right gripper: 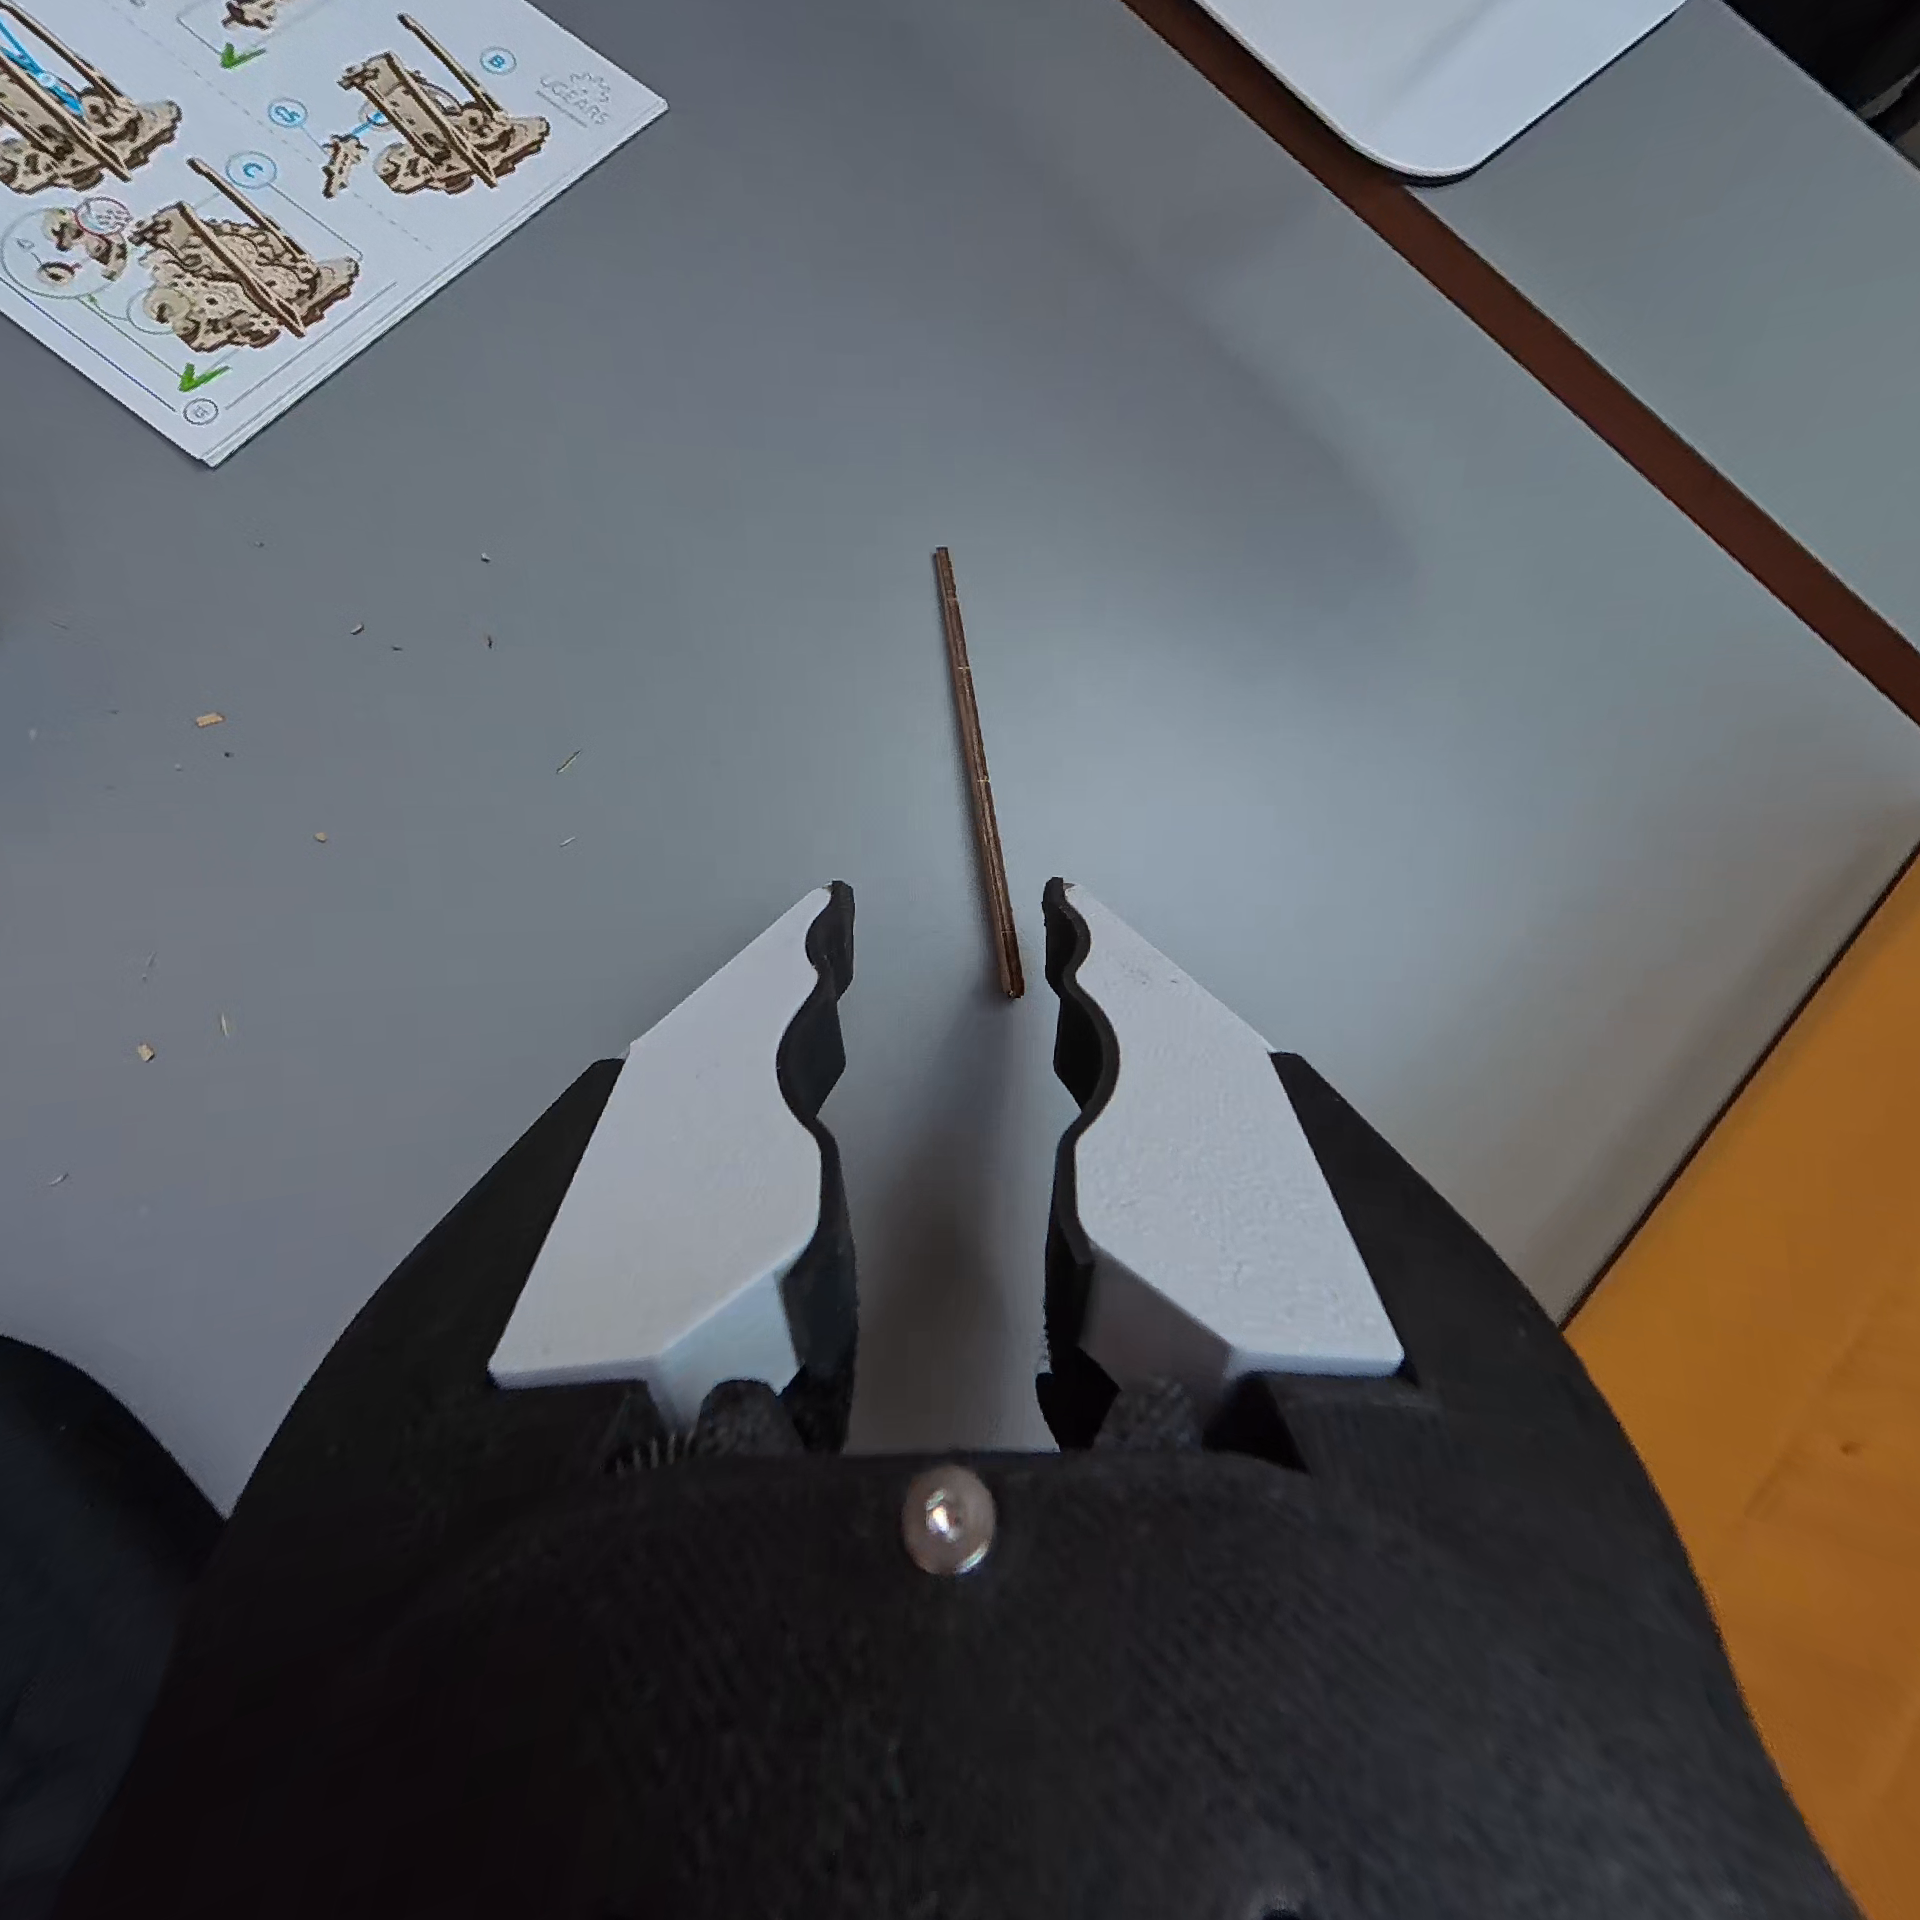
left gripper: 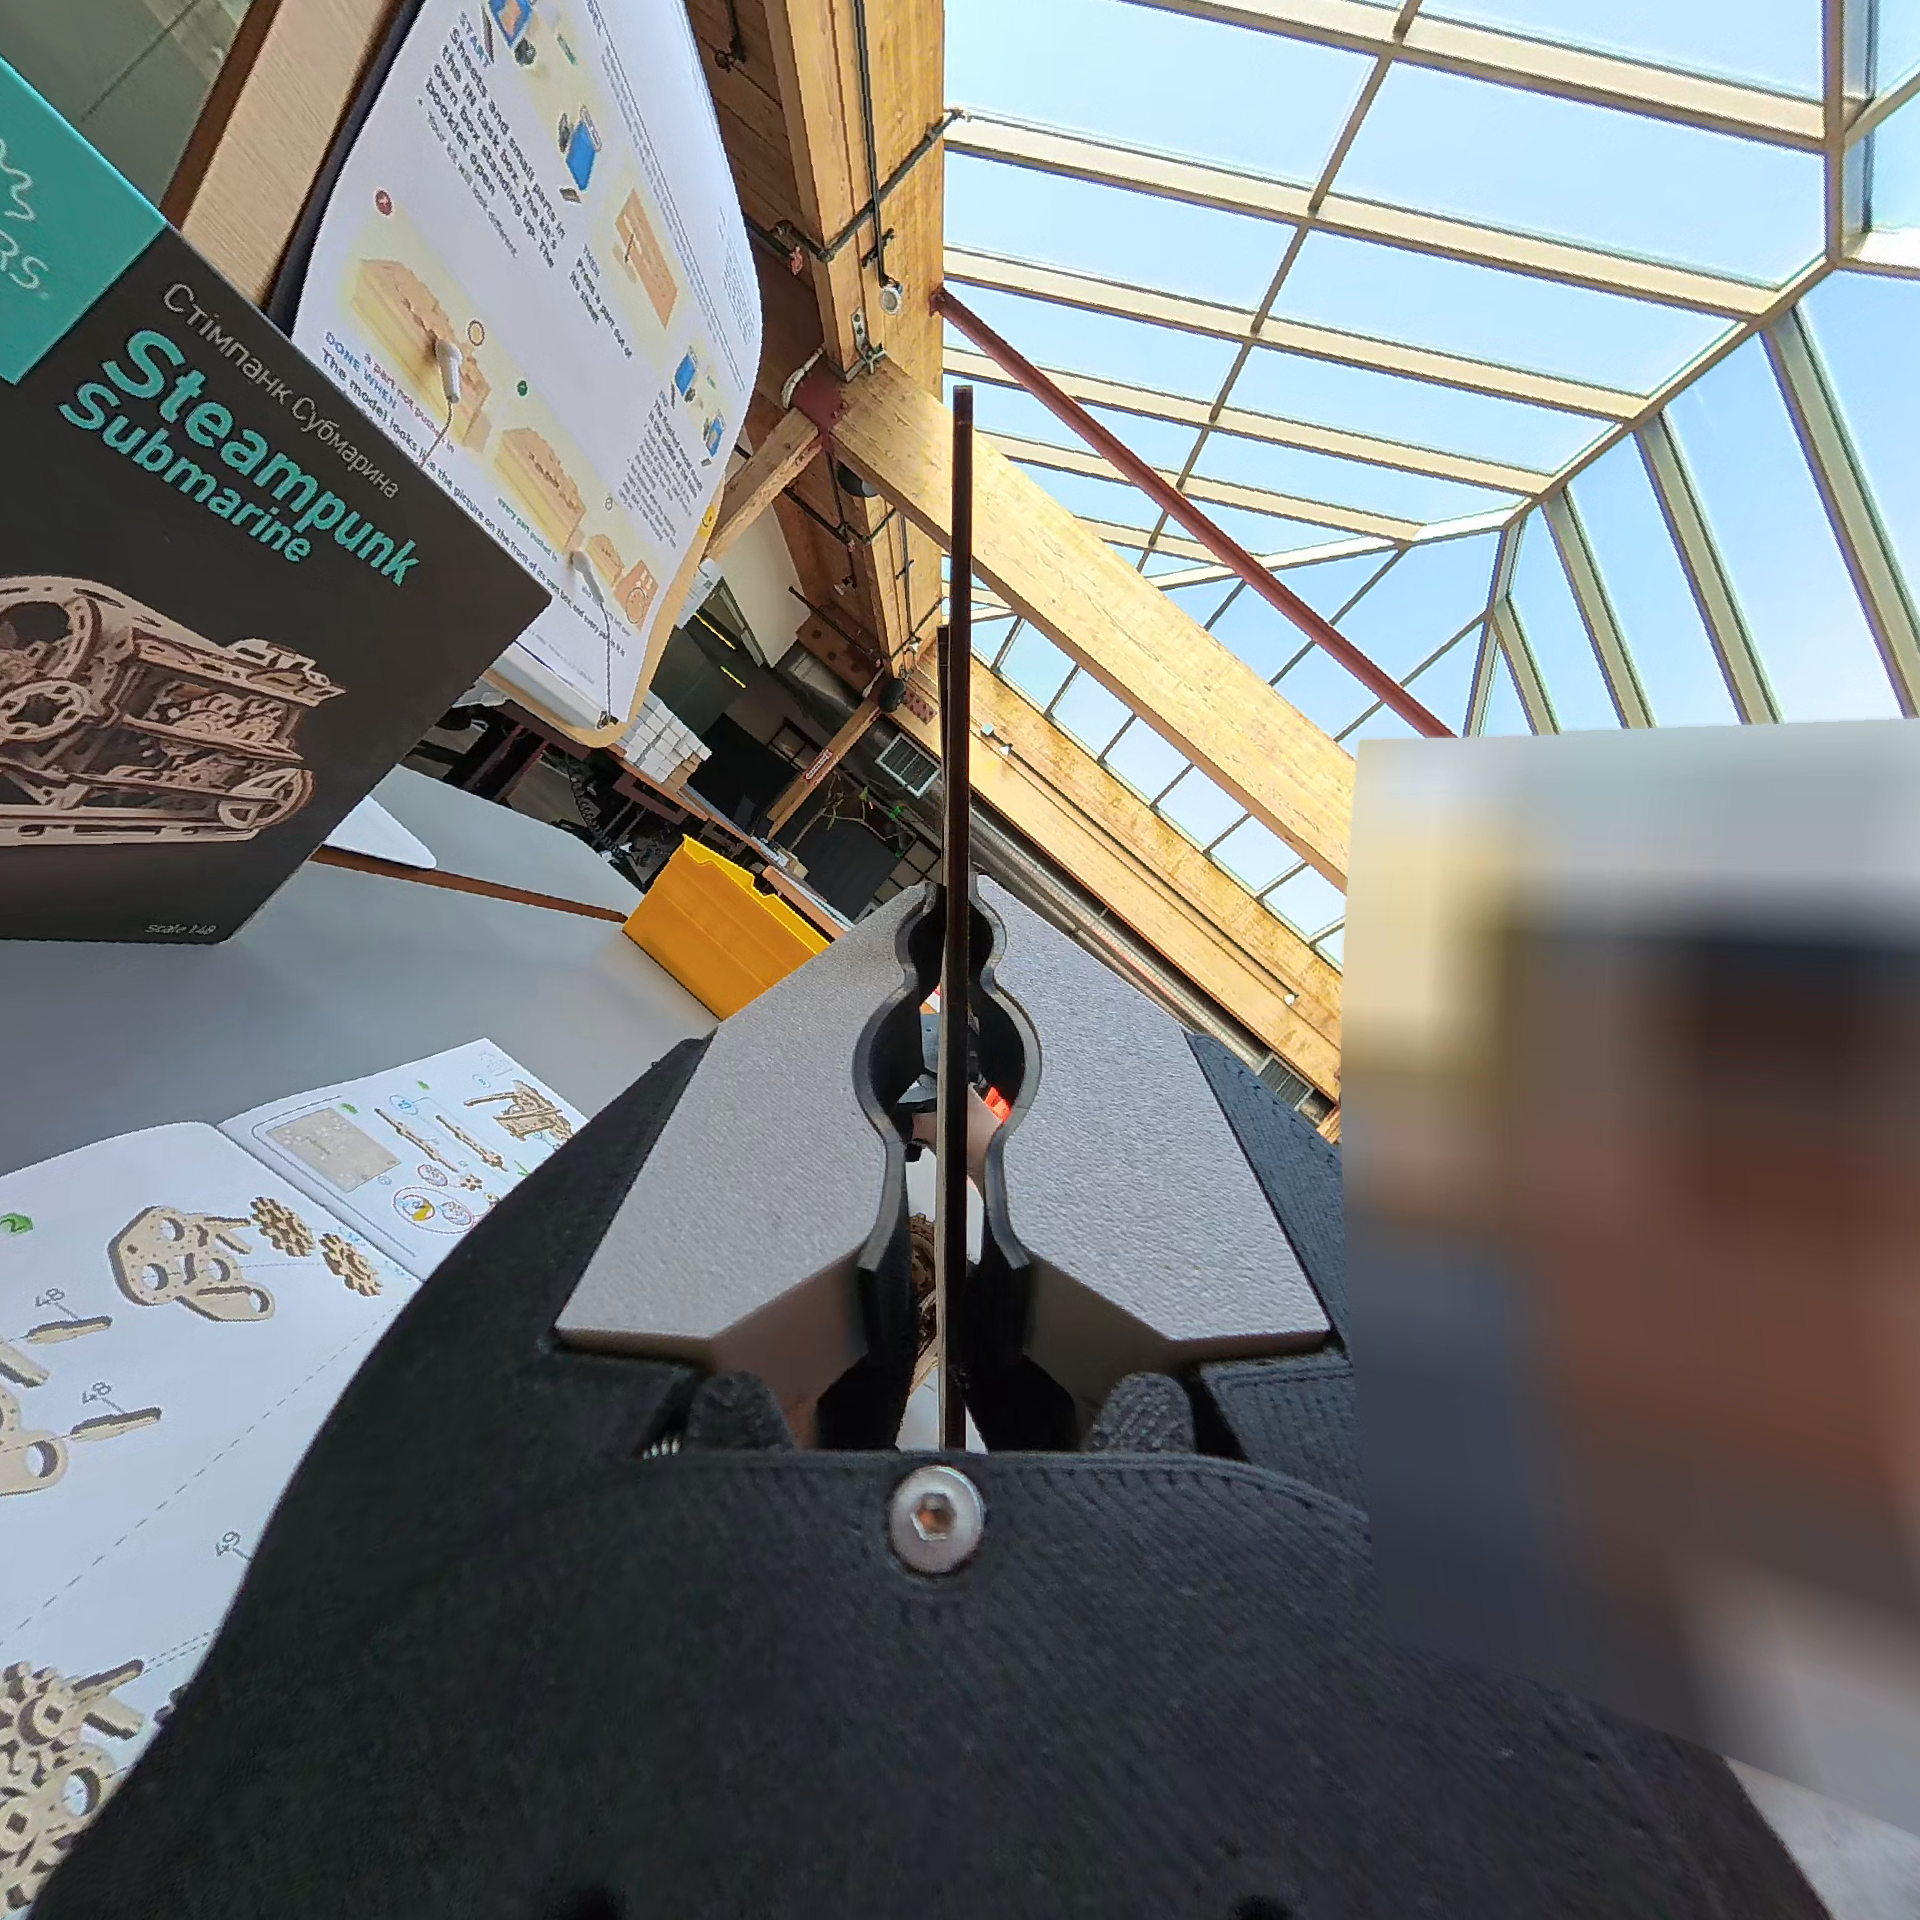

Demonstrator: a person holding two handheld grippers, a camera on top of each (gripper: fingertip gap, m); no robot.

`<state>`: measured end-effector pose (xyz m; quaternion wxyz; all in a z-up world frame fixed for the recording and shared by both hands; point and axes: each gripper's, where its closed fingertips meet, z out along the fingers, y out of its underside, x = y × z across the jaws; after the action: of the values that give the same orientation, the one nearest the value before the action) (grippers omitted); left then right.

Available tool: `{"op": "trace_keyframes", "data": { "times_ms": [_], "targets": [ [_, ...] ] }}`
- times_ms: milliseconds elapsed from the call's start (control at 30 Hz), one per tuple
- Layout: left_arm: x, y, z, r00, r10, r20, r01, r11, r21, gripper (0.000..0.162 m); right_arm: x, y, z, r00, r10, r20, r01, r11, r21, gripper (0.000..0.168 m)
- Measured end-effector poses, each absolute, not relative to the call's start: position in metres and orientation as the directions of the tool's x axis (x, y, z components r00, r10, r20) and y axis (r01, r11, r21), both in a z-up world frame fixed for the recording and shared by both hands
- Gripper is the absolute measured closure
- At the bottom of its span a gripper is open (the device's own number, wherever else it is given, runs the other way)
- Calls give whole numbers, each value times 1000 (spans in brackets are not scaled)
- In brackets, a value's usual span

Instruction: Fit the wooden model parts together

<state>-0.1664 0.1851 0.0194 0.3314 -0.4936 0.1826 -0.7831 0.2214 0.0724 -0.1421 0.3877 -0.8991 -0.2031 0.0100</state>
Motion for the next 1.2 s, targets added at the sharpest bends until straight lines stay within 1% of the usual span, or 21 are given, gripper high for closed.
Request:
{"op": "trace_keyframes", "data": {
  "times_ms": [167, 267, 333, 533, 633, 667, 733, 833, 900, 967, 1000, 1067, 1100, 1167, 1200],
  "targets": [
    [-167, 185, 20, -296, -700, 650, 340, -713, -613, 162, 232, 75, -142, 931, 342, 126, 323, -615, -719, 132],
    [-166, 185, 19, -295, -697, 653, 340, -716, -610, 162, 231, 75, -148, 939, 337, 61, 275, -634, -723, 133],
    [-166, 185, 19, -295, -696, 654, 339, -716, -610, 162, 233, 76, -154, 941, 334, 50, 267, -645, -717, 133],
    [-168, 186, 20, -298, -696, 653, 345, -717, -606, 162, 233, 80, -155, 937, 349, 20, 245, -615, -750, 137],
    [-168, 186, 20, -297, -695, 655, 344, -717, -605, 161, 234, 81, -155, 936, 351, 19, 242, -605, -759, 143],
    [-168, 186, 20, -297, -695, 655, 344, -718, -606, 162, 232, 81, -155, 932, 362, 20, 249, -598, -762, 148],
    [-168, 186, 20, -298, -695, 654, 342, -718, -607, 162, 230, 80, -155, 921, 389, 35, 276, -584, -763, 166],
    [-168, 186, 20, -298, -695, 654, 341, -717, -607, 162, 230, 80, -154, 901, 414, 126, 361, -560, -746, 166],
    [-168, 186, 20, -298, -695, 655, 342, -718, -606, 161, 226, 81, -149, 859, 449, 246, 468, -491, -735, 166],
    [-168, 186, 19, -298, -694, 655, 342, -718, -606, 162, 223, 83, -143, 770, 467, 435, 622, -399, -674, 166],
    [-168, 187, 19, -297, -694, 656, 342, -719, -605, 162, 221, 83, -141, 700, 471, 537, 708, -355, -610, 166],
    [-168, 187, 19, -296, -693, 657, 343, -719, -605, 162, 213, 82, -142, 506, 489, 711, 862, -251, -440, 166],
    [-168, 187, 19, -296, -693, 657, 342, -719, -604, 162, 209, 82, -142, 409, 479, 777, 912, -205, -354, 166],
    [-168, 187, 19, -295, -693, 658, 343, -719, -604, 162, 203, 81, -145, 279, 483, 830, 960, -166, -226, 165],
    [-168, 187, 19, -296, -693, 657, 343, -719, -604, 162, 200, 81, -145, 251, 485, 838, 967, -159, -198, 165]
  ]
}}
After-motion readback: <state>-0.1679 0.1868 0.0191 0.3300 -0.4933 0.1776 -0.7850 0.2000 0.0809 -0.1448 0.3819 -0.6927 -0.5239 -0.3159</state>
